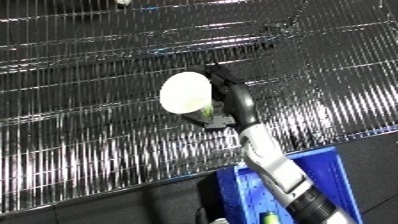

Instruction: Pick up the object and place it into the box

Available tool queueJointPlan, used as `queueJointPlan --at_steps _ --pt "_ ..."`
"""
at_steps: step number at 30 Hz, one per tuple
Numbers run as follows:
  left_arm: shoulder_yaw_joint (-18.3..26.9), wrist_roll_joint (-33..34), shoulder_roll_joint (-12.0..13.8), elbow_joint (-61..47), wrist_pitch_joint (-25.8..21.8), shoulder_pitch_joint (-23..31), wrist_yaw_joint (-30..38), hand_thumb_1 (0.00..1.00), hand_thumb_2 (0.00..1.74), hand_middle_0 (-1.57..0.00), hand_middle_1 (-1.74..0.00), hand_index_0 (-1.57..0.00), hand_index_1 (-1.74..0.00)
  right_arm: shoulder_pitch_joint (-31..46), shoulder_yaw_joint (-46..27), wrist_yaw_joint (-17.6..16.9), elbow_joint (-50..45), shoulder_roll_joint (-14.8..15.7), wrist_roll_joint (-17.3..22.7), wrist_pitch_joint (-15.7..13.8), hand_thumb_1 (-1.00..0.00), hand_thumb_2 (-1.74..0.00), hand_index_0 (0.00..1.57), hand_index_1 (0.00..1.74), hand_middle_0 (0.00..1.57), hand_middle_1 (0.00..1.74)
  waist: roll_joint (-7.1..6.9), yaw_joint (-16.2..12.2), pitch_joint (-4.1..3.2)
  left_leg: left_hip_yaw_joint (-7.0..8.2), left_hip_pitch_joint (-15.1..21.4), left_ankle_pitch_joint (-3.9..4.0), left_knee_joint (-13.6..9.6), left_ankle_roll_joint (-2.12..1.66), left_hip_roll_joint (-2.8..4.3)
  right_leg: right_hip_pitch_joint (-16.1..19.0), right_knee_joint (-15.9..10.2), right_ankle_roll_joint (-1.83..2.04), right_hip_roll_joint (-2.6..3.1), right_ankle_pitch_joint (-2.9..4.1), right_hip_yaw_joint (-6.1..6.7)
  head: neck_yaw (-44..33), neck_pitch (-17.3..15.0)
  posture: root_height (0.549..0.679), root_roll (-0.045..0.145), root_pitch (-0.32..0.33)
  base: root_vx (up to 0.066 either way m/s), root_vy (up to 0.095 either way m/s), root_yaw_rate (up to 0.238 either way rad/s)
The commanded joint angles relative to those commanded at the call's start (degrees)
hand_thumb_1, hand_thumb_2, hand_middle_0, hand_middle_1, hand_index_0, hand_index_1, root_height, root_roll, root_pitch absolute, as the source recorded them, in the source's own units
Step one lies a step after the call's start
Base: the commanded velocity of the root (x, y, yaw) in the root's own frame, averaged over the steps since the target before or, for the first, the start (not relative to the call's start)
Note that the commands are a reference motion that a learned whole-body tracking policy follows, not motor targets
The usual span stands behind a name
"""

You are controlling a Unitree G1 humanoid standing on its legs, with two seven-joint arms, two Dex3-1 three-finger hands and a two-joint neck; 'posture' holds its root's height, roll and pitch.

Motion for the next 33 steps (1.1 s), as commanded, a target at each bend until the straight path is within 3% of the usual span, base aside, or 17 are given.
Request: queueJointPlan --at_steps 12,20,25,33 --pt "1.6 0.01 0.32 0.44 -1.77 0.79 -0.38 1.0 1.74 -1.57 -1.74 -1.57 -1.74 5.16 -2.86 -1.22 -4.96 -0.6 0.86 -3.27 -0.7 -1.22 1.1 1.22 1.1 1.22 -0.8 -1.78 0.0 -0.03 2.63 0.43 -2.51 -0.19 0.58 2.43 -2.31 0.24 0.8 0.53 0.57 -0.82 1.76 0.6 0.062 0.076 -0.045 -0.025 -0.065" --pt "4.71 1.04 0.31 -0.33 -2.5 2.52 -0.37 1.0 1.74 -1.57 -1.74 -1.57 -1.74 14.3 -6.68 -0.26 -18.12 0.1 -1.88 -2.93 -0.7 -1.22 1.1 1.22 1.1 1.22 -2.27 -4.48 0.0 0.37 6.47 1.07 -5.85 -0.65 1.78 6.03 -5.4 0.71 1.65 1.18 1.56 -3.64 0.97 0.611 0.061 0.06 -0.039 -0.027 -0.17" --pt "6.89 1.98 0.45 -0.66 -3.04 3.64 -0.03 1.0 1.74 -1.57 -1.74 -1.57 -1.74 21.36 -10.13 -1.09 -23.98 -0.54 -3.91 -5.15 -0.7 -1.22 1.1 1.22 1.1 1.22 -3.05 -6.37 -0.05 0.79 8.64 1.33 -7.43 -0.75 2.64 8.09 -7.11 1.11 2.08 1.6 2.25 -6.01 1.23 0.616 0.059 0.05 -0.051 -0.033 -0.185" --pt "10.08 2.84 0.61 -0.89 -3.01 5.59 0.19 1.0 1.74 -1.57 -1.74 -1.57 -1.74 30.34 -16.0 -3.53 -28.87 -1.07 -3.25 -9.18 -0.7 -1.22 1.1 1.22 1.1 1.22 -3.45 -8.87 -1.45 1.68 11.0 1.08 -8.8 -0.86 3.81 10.58 -9.37 1.69 2.44 2.0 3.25 -4.95 1.95 0.624 0.06 0.047 -0.048 -0.02 -0.223"
